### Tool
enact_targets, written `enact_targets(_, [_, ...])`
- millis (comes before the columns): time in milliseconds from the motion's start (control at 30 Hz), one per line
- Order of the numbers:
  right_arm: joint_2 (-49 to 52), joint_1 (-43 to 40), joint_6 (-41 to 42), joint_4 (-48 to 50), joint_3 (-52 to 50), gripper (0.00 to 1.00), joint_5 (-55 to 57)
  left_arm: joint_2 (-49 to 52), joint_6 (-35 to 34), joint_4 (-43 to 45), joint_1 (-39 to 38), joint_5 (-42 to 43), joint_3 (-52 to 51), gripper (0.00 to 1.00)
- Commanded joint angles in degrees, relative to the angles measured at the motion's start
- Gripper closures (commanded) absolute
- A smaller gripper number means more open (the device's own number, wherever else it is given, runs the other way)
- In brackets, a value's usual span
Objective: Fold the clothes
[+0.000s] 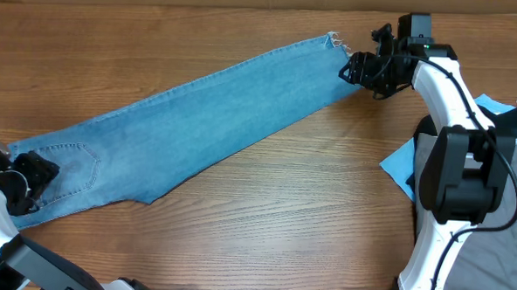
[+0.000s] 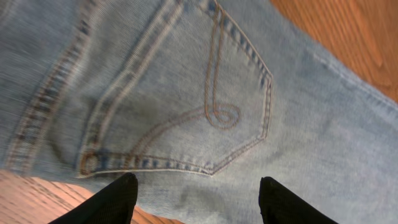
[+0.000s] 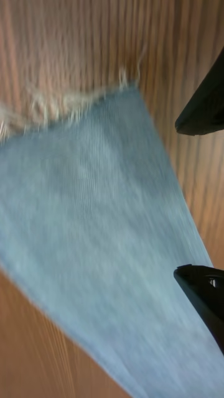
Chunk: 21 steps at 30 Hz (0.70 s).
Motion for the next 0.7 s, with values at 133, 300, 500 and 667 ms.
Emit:
enact_targets(133, [-6.25,2.34,1.9,2.47,0.5,0.27,11.65,-0.11,-0.59,-2.4,0.15,-2.23,4.31,0.35])
enact_targets(300, [-2.58,1.46,-0.2,9.05,0.5,0.19,17.86,-0.11,-0.76,-3.74,-1.6,0.42,4.31,0.36])
enact_targets(500, [3.78,0.2,-0.28,16.83,0.5,0.19,14.16,-0.11,2.71,-6.01,-6.43,1.07,4.31,0.35])
enact_targets(667, [8.31,0.44,-0.28,20.65,0.5,0.19,9.88,-0.11,3.15,-6.25,-10.54,1.05,4.31,0.34])
